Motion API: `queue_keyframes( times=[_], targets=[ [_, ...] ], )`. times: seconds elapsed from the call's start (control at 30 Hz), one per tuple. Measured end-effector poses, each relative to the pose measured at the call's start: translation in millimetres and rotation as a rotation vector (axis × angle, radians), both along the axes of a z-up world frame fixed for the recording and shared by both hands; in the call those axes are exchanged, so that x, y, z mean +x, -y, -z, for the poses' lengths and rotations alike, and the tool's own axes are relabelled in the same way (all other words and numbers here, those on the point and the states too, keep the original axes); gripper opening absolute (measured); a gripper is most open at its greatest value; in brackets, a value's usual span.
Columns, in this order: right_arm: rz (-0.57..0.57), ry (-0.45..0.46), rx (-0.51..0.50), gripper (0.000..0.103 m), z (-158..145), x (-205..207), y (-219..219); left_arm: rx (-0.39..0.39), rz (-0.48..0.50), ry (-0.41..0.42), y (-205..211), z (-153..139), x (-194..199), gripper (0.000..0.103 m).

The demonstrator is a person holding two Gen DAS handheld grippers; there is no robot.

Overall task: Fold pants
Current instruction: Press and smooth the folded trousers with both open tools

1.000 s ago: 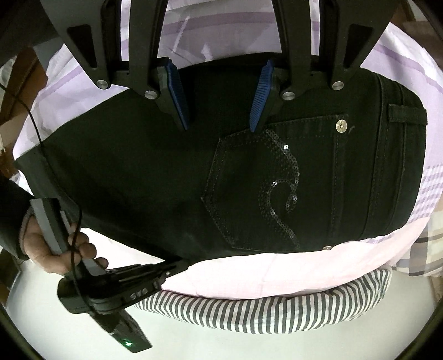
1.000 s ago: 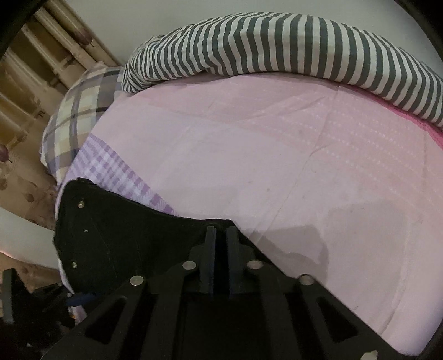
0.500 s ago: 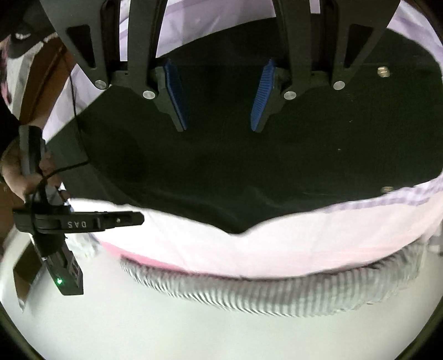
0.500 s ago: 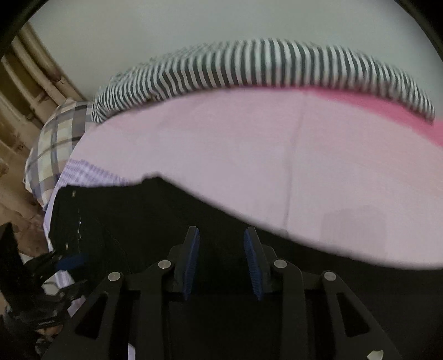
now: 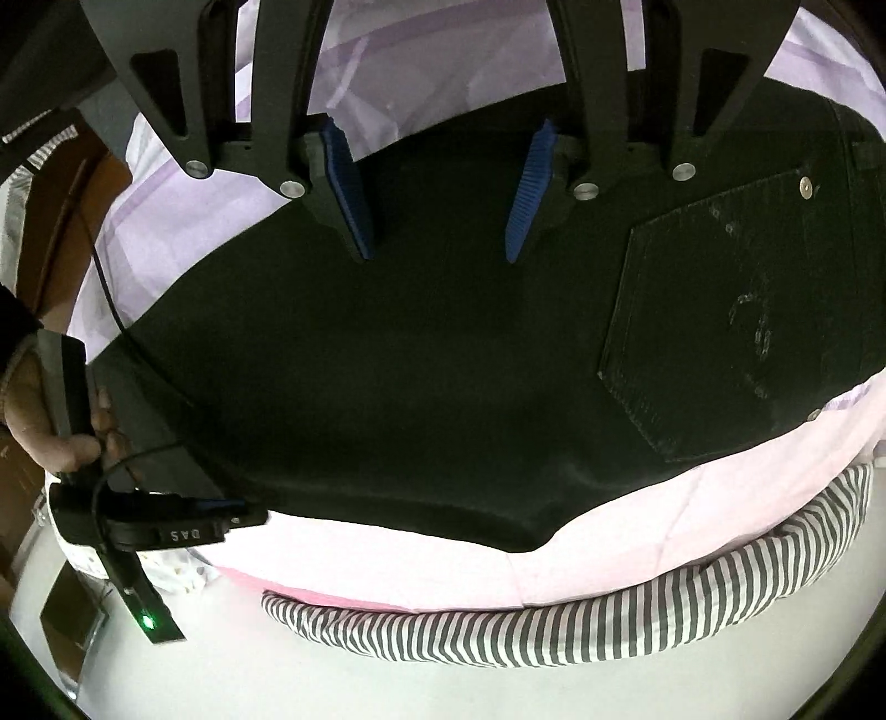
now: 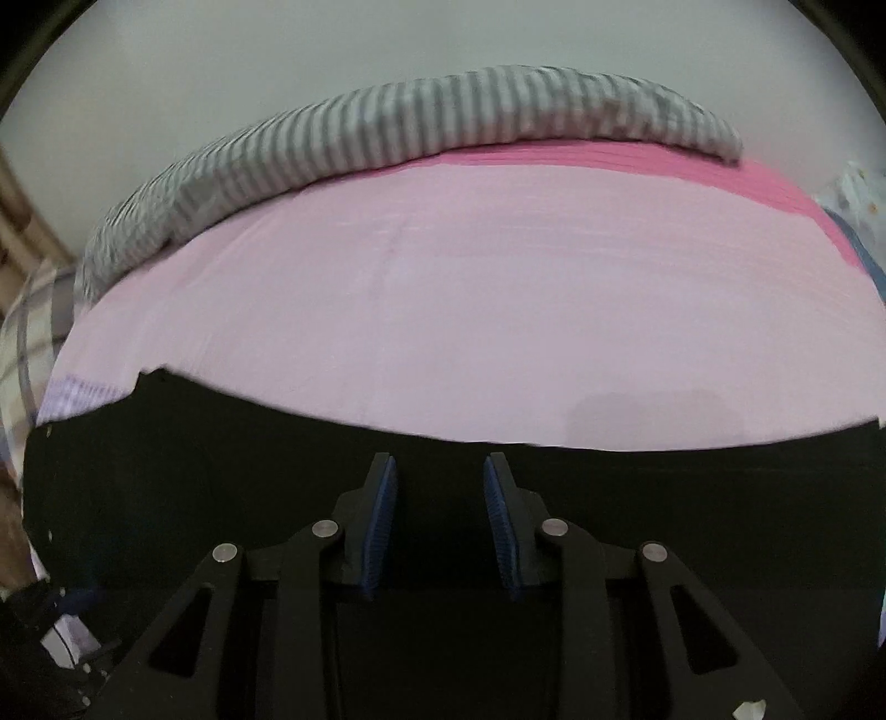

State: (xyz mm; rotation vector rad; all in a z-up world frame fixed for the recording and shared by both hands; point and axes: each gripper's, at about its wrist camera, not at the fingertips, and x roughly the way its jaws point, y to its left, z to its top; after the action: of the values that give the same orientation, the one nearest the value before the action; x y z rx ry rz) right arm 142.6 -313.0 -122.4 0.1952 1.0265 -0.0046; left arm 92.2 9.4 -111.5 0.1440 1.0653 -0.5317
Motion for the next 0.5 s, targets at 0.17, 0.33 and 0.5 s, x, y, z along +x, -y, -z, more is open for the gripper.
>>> queue_keyframes(
  times=[0.17,0.33,0.5],
  targets=[
    [0.106,0.002,0.005,0.029,0.8,-8.2,42.1,-0.003,-0.001,-0.007,-2.9,3.3,-0.6,0.054],
    [0.225,0.0,0.034,0.033,-6.4,-28.2,97.3,0.004,-0.015,-0.034,-0.3,2.0,5.1,0.057],
    [0.344,0.041,0.106,0.036,-22.8,-77.0,166.4,-0.022,-0.047,-0.018,2.4,-9.9,10.6,0.057]
  ],
)
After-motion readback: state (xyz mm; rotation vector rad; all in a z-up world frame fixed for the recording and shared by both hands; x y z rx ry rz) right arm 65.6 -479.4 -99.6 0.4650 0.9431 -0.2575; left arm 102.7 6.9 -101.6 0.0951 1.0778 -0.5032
